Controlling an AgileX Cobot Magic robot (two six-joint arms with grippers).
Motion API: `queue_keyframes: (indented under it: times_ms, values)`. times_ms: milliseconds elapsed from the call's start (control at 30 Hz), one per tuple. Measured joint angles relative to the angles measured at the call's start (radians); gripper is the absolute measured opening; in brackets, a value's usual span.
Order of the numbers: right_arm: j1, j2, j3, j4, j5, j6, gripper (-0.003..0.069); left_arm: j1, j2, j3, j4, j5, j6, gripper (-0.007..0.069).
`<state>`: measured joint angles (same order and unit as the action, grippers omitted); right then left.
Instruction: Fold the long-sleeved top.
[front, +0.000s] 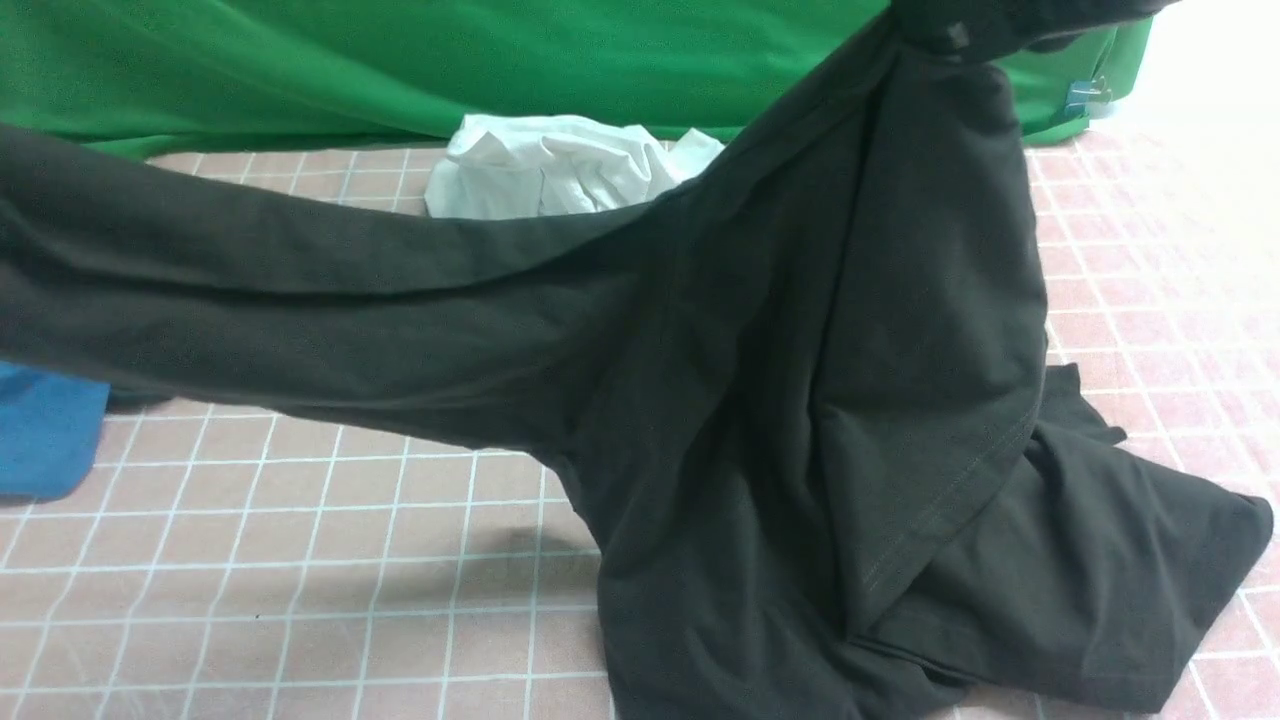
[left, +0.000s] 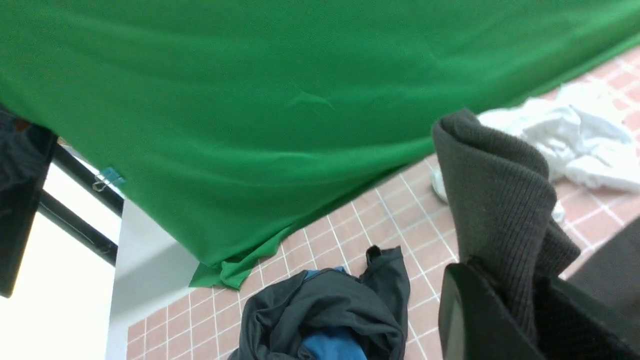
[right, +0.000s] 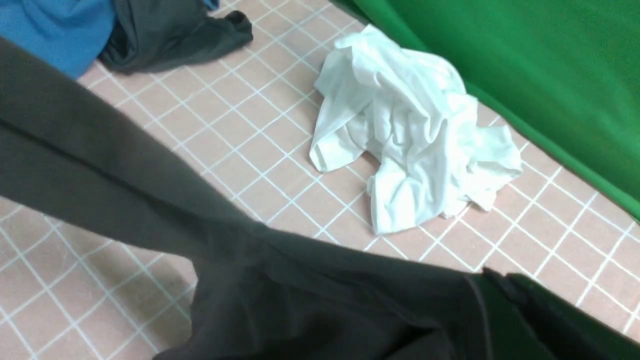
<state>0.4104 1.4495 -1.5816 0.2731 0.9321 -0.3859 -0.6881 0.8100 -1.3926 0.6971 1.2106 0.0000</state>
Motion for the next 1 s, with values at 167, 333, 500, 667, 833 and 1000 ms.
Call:
queue_keyframes:
  times_ms: [167, 333, 500, 667, 833, 1000]
  values:
    - [0.004, 0.020, 0.000, 0.046, -0.034, -0.021, 0.0034, 0.000, 0.041, 0.000, 0.001, -0.045, 0.000, 0.0071]
    - [0.065, 0.028, -0.014, 0.198, -0.135, -0.195, 0.0034, 0.000, 0.041, -0.058, 0.014, -0.108, -0.015, 0.0071]
    - [0.201, 0.063, -0.179, 0.316, -0.331, -0.390, 0.0034, 0.000, 0.039, -0.286, -0.005, -0.191, 0.026, 0.0071]
    - [0.291, 0.115, -0.501, 0.338, -0.392, -0.483, 0.0034, 0.000, 0.037, -0.553, -0.109, -0.223, 0.167, 0.0071]
    - [0.288, 0.128, -0.688, 0.292, -0.303, -0.493, 0.0034, 0.000, 0.063, -0.599, -0.279, -0.154, 0.261, 0.0071]
    - [0.217, 0.139, -0.671, 0.144, -0.127, -0.375, 0.0034, 0.000, 0.125, -0.422, -0.452, -0.135, 0.292, 0.0071]
